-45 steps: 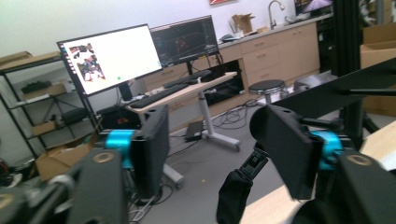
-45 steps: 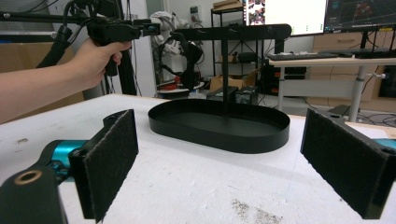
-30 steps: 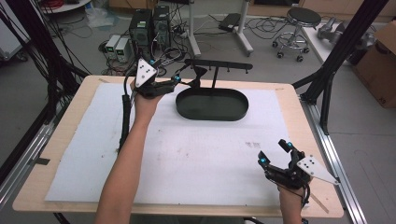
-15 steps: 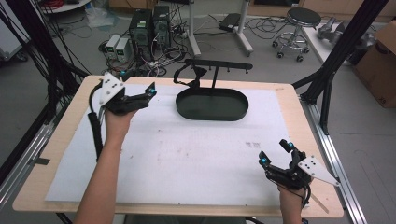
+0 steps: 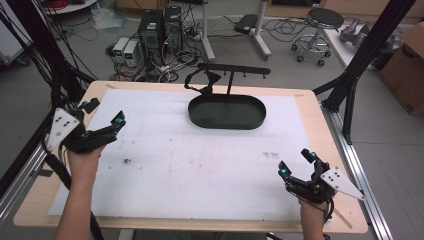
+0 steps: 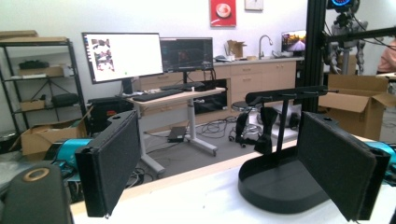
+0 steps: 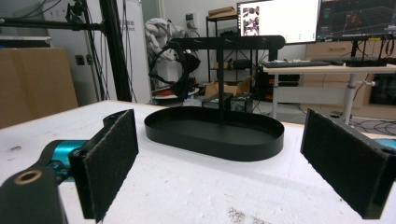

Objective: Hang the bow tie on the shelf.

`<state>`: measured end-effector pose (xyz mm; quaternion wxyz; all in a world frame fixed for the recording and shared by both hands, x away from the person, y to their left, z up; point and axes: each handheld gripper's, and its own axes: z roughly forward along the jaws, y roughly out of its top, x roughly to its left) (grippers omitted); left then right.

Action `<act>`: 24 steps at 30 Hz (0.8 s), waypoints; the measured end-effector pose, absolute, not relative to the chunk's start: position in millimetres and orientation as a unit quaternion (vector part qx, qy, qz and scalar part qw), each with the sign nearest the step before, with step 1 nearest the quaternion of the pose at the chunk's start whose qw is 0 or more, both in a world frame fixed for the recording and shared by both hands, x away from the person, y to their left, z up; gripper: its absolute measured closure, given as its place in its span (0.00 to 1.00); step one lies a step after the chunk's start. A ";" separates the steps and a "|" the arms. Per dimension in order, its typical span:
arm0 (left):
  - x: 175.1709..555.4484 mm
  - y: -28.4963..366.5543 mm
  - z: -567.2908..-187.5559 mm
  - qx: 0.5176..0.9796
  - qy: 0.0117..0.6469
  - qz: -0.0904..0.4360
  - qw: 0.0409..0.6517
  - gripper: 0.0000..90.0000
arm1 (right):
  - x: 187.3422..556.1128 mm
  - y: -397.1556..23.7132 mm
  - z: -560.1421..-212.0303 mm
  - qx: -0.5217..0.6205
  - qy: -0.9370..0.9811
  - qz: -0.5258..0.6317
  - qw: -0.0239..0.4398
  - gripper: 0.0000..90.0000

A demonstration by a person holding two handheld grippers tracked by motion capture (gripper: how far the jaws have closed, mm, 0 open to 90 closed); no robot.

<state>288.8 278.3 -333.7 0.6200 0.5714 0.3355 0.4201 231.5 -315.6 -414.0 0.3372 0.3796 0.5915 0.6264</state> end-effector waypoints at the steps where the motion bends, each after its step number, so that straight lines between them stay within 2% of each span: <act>1: 279.8 287.0 -338.9 0.566 0.341 0.422 0.621 0.16 | 231.5 -315.1 -414.4 0.381 0.592 0.624 0.339 0.11; 11: 238.8 325.9 -365.2 0.554 0.371 0.431 0.608 0.16 | 230.4 -318.3 -413.2 0.386 0.588 0.619 0.349 0.11; 24: 212.7 340.1 -388.3 0.525 0.374 0.444 0.623 0.16 | 230.0 -323.4 -413.2 0.391 0.583 0.619 0.353 0.11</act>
